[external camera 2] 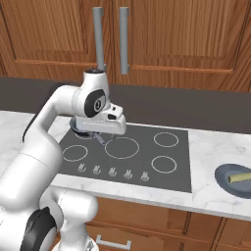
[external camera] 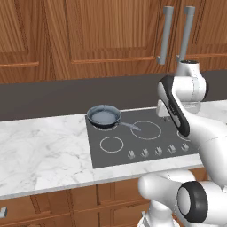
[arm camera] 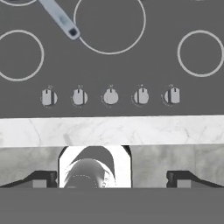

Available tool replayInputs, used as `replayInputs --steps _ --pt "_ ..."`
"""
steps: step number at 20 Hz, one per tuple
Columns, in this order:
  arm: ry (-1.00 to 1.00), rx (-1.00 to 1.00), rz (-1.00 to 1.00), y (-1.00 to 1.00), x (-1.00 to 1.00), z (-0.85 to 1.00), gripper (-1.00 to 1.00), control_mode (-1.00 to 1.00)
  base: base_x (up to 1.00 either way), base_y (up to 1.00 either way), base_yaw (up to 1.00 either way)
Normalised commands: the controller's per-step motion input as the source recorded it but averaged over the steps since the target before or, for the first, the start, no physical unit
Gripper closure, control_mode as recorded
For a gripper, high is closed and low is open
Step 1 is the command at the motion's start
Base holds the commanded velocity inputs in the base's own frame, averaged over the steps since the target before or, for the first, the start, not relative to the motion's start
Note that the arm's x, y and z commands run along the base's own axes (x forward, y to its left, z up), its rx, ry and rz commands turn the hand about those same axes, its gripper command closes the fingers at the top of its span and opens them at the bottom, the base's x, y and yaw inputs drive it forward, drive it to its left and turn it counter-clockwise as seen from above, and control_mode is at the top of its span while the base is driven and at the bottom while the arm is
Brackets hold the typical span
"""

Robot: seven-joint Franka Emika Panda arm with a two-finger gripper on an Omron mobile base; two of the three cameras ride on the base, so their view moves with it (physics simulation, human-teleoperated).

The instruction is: Pick up the butter stick and place it in the pan. Then turn on the burner for the pan.

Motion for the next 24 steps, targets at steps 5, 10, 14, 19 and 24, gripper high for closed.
replayInputs --steps 5,10,14,19,24 --pt "0.00 0.00 0.00 0.00 0.00 -0.06 -1.00 -1.00 0.00 0.00 0.00" --pt "0.00 0.00 0.00 0.00 0.00 0.00 -1.00 -1.00 0.00 0.00 0.00" --pt "0.00 0.00 0.00 0.00 0.00 0.00 -1.00 -1.00 0.00 0.00 0.00" --pt "0.00 0.00 0.00 0.00 0.05 -0.02 -1.00 -1.00 0.00 0.00 0.00" --pt "0.00 0.00 0.00 0.00 0.04 -0.09 -1.00 -1.00 0.00 0.00 0.00"
